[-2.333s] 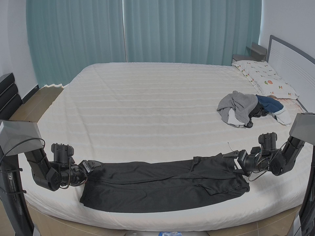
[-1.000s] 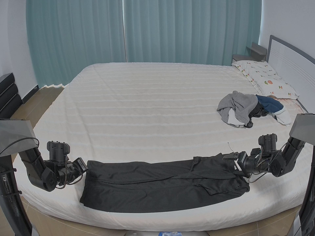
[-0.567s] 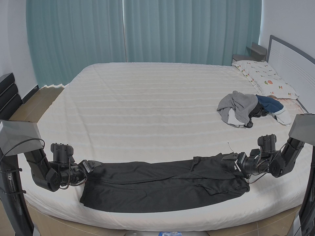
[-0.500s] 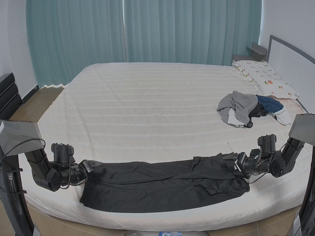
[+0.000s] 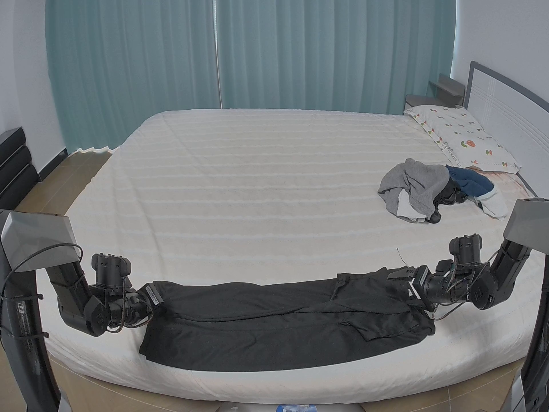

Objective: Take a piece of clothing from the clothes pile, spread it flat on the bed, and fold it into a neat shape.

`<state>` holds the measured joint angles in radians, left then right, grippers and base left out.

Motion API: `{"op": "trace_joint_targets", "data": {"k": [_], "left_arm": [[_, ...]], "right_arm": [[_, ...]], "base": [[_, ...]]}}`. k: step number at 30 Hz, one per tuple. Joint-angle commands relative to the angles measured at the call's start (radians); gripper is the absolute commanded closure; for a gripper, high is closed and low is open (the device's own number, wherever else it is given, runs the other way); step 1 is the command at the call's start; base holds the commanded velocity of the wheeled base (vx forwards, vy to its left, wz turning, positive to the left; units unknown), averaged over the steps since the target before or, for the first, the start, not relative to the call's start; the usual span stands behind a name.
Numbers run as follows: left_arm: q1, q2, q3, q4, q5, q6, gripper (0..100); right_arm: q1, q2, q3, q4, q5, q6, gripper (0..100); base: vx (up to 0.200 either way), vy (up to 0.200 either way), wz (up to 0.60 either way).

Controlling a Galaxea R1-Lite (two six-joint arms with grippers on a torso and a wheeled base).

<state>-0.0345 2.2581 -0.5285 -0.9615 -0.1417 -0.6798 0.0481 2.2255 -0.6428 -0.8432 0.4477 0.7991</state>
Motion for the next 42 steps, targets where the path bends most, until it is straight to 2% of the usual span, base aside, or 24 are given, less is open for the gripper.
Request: {"op": "trace_joint_targets", "data": {"k": [1,8,11,18,24,33,36,37,42], "left_arm": [[0.001,-0.020,0.015,0.001,0.053,0.002,100],[-0.007,-0.038,0.015,0.000,0.079,-0.001,100],[-0.007,-0.052,0.008,0.000,0.079,-0.026,100],[-0.022,-0.080,-0.001,0.000,0.079,-0.096,100],[-0.025,-0.089,-0.001,0.000,0.079,-0.112,100],[-0.025,-0.083,-0.002,0.000,0.079,-0.113,100],[-0.025,-0.081,-0.002,0.000,0.079,-0.113,100],[-0.025,-0.080,-0.002,0.000,0.079,-0.113,100],[-0.025,-0.080,-0.002,0.000,0.079,-0.113,100]], "right_arm": [[-0.005,-0.012,0.000,0.000,0.000,0.002,0],[0.010,-0.096,0.035,0.003,-0.003,0.003,0],[0.049,-0.147,0.051,0.026,-0.024,0.020,0],[0.095,-0.195,0.026,0.199,-0.109,0.026,0],[0.099,-0.207,-0.014,0.317,-0.110,0.028,0],[0.111,-0.084,-0.086,0.328,-0.118,0.069,0],[0.113,-0.075,-0.090,0.332,-0.141,0.069,0],[0.122,-0.060,-0.100,0.332,-0.173,0.069,0],[0.134,-0.044,-0.110,0.328,-0.193,0.072,0]], "base": [[0.000,0.000,0.00],[0.000,0.000,0.00],[0.000,0.000,0.00],[0.000,0.000,0.00],[0.000,0.000,0.00],[0.000,0.000,0.00],[0.000,0.000,0.00],[0.000,0.000,0.00],[0.000,0.000,0.00]]}}
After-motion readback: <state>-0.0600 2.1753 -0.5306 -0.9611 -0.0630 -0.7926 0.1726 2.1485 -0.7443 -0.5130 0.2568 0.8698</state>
